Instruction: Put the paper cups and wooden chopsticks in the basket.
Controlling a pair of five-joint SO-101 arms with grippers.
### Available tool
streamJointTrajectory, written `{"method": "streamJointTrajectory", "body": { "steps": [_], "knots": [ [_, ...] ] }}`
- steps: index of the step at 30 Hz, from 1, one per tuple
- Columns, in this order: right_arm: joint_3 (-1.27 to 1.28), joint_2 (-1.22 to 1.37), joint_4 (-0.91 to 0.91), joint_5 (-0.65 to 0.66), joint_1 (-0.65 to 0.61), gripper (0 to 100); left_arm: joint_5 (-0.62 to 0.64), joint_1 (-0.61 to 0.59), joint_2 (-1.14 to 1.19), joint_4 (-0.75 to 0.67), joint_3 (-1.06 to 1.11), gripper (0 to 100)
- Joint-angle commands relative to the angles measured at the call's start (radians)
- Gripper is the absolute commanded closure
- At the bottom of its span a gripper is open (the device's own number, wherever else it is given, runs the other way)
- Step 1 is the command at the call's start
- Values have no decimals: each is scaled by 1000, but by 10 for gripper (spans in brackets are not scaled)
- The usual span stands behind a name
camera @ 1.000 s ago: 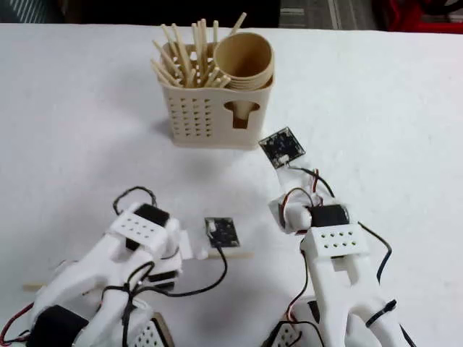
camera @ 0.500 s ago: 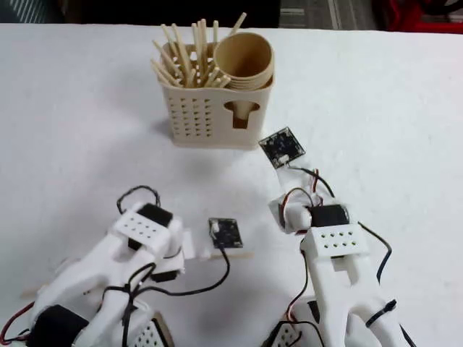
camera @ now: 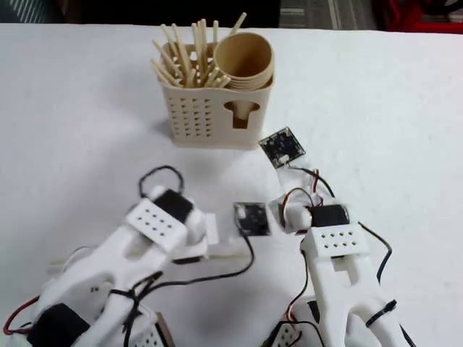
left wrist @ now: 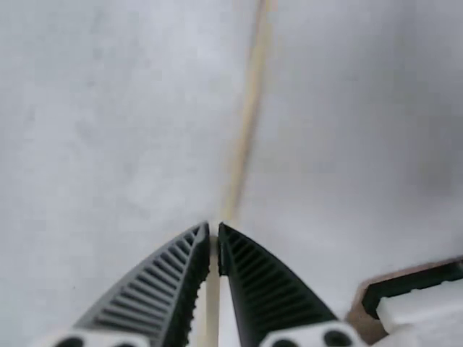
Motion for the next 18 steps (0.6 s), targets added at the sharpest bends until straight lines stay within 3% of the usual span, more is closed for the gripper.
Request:
{"method": "streamJointTrajectory", "body": {
  "steps": [1, 9, 14, 18],
  "knots": [
    [-9, -28, -16, -3, 54, 974, 78, 108, 1, -25, -63, 977],
    [-14, -33, -47, -11, 127, 974, 138, 142, 1, -72, -129, 968],
    [-15, -33, -56, -51, 145, 974, 178, 139, -5, -43, -130, 823],
    [-14, -33, -67, -52, 147, 974, 227, 136, -5, -40, -133, 808]
  ]
}}
